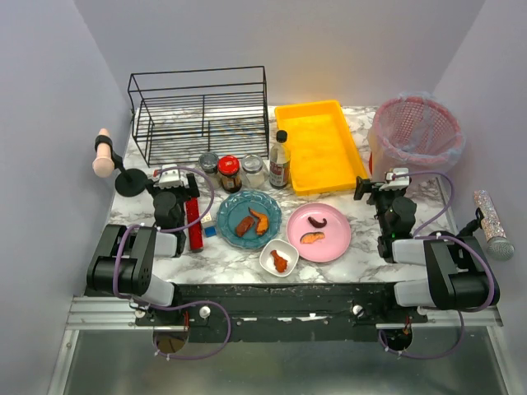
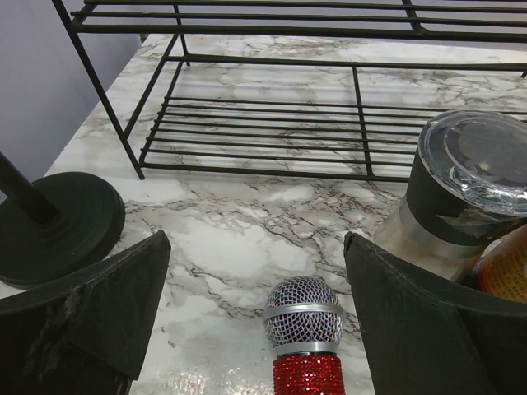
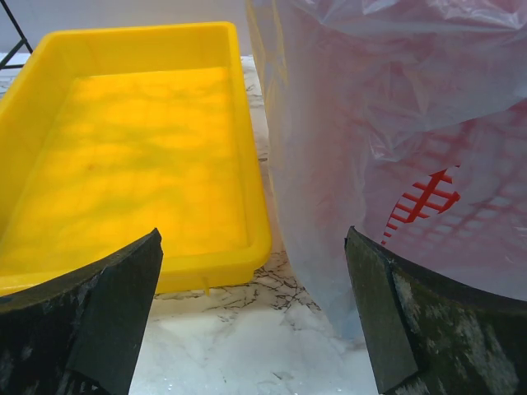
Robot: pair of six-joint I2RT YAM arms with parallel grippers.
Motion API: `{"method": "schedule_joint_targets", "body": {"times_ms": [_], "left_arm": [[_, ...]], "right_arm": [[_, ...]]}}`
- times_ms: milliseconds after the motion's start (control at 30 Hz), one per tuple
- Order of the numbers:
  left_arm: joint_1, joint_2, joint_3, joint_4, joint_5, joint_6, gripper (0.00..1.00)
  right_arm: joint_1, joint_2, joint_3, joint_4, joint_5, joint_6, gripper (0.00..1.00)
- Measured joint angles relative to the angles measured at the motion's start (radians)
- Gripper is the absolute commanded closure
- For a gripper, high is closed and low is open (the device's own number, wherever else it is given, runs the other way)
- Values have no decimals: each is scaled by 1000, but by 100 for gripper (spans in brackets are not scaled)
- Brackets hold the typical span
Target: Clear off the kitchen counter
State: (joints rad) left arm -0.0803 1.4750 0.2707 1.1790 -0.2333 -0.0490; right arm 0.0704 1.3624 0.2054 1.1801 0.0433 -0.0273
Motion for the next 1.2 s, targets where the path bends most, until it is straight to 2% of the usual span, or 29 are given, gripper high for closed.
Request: {"method": "schedule_joint_targets", "body": {"times_ms": [1000, 1100, 1200], "left_arm": [[6, -3, -2, 0, 8, -3, 1], [-5, -55, -2, -60, -39, -13, 1], [-14, -165, 34, -197, -101, -40, 1]], "right_arm": [[0, -2, -2, 0, -3, -2, 0], [0, -49, -8, -32, -6, -8, 0], [5, -153, -3, -100, 10, -9, 0]]}}
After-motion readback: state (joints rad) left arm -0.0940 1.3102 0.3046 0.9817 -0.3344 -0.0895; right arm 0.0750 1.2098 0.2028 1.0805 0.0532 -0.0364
